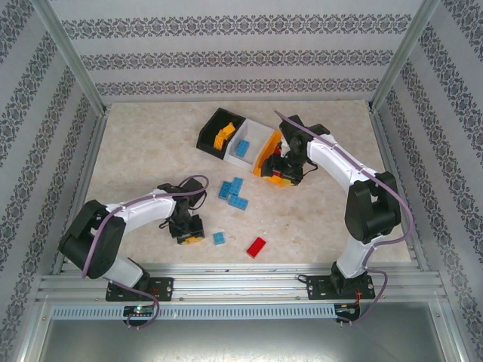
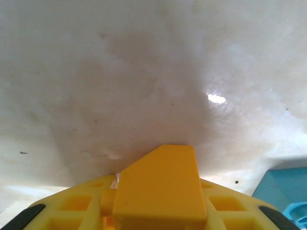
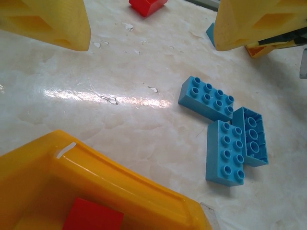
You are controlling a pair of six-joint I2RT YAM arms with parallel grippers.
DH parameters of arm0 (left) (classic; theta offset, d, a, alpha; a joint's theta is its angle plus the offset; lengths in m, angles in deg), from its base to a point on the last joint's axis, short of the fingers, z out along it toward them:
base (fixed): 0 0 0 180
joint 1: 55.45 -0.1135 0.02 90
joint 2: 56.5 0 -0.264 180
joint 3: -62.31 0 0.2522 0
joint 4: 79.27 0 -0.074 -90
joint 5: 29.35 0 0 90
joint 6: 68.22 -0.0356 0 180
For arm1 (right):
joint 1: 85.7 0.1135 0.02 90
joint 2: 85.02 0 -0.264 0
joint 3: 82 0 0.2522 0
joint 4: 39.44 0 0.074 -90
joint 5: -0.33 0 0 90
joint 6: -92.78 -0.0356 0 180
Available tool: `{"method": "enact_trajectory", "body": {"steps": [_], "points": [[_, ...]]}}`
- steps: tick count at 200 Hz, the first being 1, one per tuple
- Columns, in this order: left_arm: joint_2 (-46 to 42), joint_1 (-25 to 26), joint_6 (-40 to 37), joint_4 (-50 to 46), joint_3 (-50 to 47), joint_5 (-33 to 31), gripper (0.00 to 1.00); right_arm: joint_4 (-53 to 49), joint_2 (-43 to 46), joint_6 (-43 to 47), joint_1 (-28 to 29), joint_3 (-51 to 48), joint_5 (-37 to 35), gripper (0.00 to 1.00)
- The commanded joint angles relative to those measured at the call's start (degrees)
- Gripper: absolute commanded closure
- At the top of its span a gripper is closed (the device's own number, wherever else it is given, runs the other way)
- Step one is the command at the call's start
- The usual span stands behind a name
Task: Sort the legos into containers by color
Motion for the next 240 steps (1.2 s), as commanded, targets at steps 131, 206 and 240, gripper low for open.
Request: {"method": "enact_trajectory", "body": {"steps": [131, 206, 240], "points": [[26.97, -16.58, -0.16, 4.32, 53.66, 12.60, 0.68, 1.79, 8.50, -1.33, -5.39, -12.46, 1.39, 0.32], [54.53, -18.40, -4.00, -11.45, 97.67, 7.53, 0.67, 3.52, 14.66, -3.36, -5.75, -21.35, 2.19, 0.32], [57.29, -19.73, -2.06, -10.79, 102.82, 7.23, 0.65, 3.31, 15.49, -3.33, -5.60, -22.20, 2.16, 0.32]]}}
